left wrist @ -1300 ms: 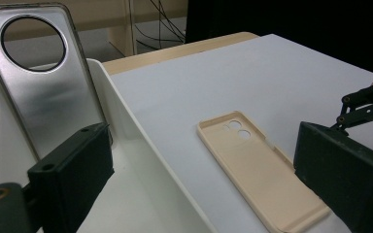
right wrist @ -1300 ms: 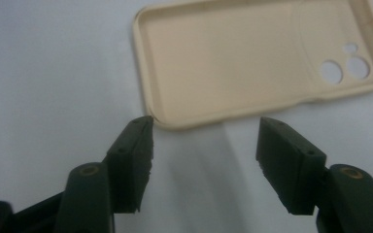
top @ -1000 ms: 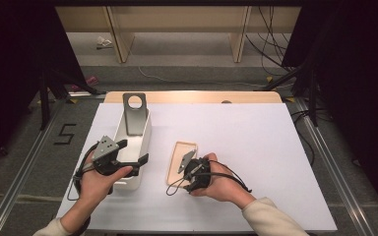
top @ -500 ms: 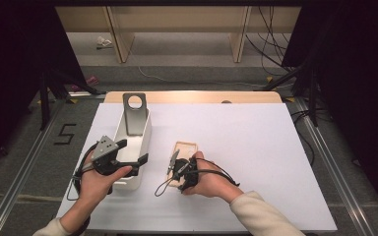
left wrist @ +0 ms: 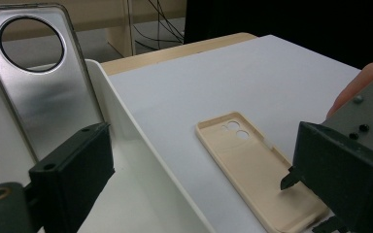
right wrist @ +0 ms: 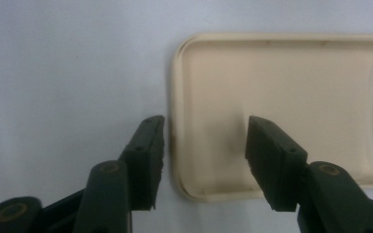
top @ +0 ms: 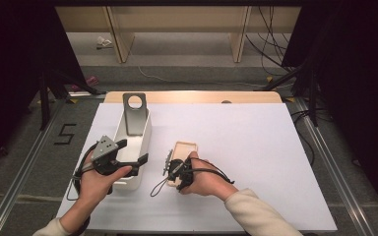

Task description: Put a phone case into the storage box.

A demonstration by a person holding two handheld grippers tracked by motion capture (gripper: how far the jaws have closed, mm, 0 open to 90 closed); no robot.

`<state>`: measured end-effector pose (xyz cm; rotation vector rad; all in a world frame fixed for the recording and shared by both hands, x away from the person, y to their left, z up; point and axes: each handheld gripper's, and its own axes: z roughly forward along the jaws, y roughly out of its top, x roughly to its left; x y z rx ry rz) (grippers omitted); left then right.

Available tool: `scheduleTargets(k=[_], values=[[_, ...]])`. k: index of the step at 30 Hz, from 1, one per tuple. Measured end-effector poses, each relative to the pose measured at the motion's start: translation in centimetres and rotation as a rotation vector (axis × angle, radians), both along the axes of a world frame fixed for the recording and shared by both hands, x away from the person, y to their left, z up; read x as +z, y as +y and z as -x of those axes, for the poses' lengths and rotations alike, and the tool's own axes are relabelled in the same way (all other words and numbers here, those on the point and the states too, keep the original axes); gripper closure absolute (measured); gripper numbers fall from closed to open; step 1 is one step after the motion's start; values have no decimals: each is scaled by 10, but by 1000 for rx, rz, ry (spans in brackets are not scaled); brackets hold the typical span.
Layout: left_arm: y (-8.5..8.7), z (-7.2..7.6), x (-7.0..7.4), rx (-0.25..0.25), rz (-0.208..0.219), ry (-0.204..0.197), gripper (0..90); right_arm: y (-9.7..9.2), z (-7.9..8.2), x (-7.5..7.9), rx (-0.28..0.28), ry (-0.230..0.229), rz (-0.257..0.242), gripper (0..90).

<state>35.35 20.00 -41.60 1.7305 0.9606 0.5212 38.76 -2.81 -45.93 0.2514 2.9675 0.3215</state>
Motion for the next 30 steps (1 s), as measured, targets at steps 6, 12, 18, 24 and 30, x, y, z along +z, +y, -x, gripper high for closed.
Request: scheduleTargets(k=[6,12,18,24,30], values=[[0,0,0,1,0,2,71,4,1,1,17,9,14,550],[0,0,0,-1,3,2,72,7,1,2,20,25,30,622],[0,0,0,-2,2,3,73,9,1,1,26,42,35,684],[0,0,0,-4,2,3,73,10,1,2,39,40,46,745],[-1,0,0,-6,2,2,74,11,3,3,56,42,62,813]])
